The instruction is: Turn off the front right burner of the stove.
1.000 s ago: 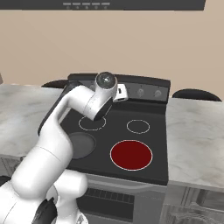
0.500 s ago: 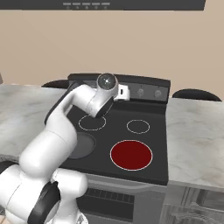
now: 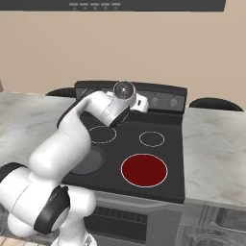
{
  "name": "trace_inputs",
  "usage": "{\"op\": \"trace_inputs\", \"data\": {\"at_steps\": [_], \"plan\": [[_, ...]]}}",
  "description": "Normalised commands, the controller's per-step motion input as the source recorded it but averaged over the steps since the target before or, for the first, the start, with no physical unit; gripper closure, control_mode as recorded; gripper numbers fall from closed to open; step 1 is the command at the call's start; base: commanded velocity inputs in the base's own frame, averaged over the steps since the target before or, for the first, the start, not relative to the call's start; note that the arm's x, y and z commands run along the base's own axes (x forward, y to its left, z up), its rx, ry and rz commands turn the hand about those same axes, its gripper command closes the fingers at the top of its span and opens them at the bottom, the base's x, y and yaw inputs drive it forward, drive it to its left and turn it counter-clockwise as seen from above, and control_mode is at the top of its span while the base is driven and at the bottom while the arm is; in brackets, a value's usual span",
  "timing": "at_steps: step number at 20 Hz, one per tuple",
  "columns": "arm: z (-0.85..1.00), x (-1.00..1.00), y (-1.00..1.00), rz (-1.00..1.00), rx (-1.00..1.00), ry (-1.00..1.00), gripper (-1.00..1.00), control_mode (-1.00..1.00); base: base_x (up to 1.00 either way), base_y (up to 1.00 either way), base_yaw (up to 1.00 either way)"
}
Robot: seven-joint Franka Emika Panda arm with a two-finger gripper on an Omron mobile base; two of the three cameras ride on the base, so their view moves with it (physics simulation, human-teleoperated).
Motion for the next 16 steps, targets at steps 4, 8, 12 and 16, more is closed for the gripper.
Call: {"op": "trace_inputs", "data": {"at_steps": [4, 8, 12, 16], "plan": [[0.00, 0.20, -0.30, -0.11, 0.20, 0.00, -1.00, -1.00, 0.00, 0.00, 0.00], [0.00, 0.26, -0.29, -0.09, 0.22, 0.00, -1.00, -1.00, 0.00, 0.00, 0.00], [0.00, 0.39, -0.20, -0.09, 0.21, 0.00, -1.00, -1.00, 0.00, 0.00, 0.00], [0.00, 0.38, -0.19, -0.08, 0.19, 0.00, -1.00, -1.00, 0.00, 0.00, 0.00]]}}
